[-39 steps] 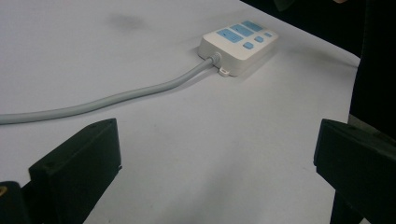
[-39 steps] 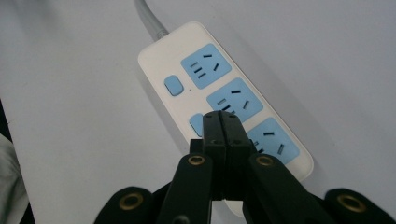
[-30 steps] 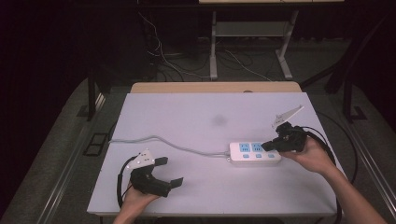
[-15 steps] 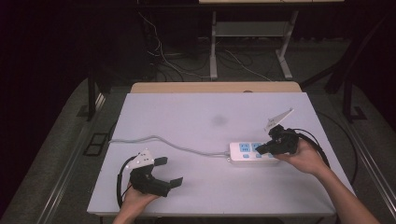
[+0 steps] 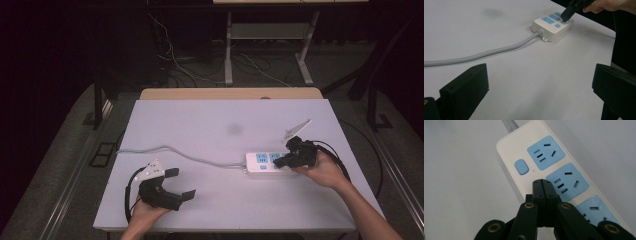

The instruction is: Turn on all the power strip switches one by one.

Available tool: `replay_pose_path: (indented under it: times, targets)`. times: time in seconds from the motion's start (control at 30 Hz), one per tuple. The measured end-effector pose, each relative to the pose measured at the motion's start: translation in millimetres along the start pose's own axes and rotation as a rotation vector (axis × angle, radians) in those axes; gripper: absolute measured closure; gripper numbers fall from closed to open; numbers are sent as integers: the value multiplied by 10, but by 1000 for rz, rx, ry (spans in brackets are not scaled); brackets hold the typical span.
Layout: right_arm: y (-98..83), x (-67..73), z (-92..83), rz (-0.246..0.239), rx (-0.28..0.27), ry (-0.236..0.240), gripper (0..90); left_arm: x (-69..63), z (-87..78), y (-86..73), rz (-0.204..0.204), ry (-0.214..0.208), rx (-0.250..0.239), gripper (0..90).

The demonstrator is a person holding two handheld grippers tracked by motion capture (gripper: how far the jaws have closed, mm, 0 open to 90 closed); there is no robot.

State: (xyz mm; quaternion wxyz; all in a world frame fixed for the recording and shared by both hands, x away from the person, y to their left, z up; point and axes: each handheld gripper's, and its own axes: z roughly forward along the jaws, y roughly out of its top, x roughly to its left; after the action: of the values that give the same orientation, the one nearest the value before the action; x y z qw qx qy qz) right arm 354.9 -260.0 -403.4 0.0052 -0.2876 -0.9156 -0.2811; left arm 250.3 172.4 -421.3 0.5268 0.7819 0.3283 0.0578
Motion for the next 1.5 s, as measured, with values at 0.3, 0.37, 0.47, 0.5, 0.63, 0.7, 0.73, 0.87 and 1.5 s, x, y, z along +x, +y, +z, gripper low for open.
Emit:
replay_pose_path:
  times: [0.3,0.37,0.47,0.5,0.63,0.7,0.73,0.87,1.5]
  targets:
    - [5,4,15,-9,13,-3,900,0,-3,1,-2,2,-2,0]
    - [-2,4,20,-11,11,-4,900,-2,-3,0,-2,4,-3,0]
    - [-6,7,24,-15,9,-6,900,-3,1,-2,-2,5,-1,0]
    - [-10,2,25,-15,7,-4,900,-4,1,-1,-1,5,0,0]
    - [-29,-2,25,-8,-4,0,900,-4,5,-3,-2,4,4,0]
    - [-34,-1,28,-11,-9,-2,900,-5,8,-3,-2,4,4,0]
    - [-34,-1,28,-9,-9,-2,900,-7,9,-3,-2,4,5,0]
    - [-28,10,30,-22,-1,-8,900,-16,16,-7,-1,2,6,0]
    - [-34,32,37,-28,-2,-22,900,-3,9,-6,-4,0,5,0]
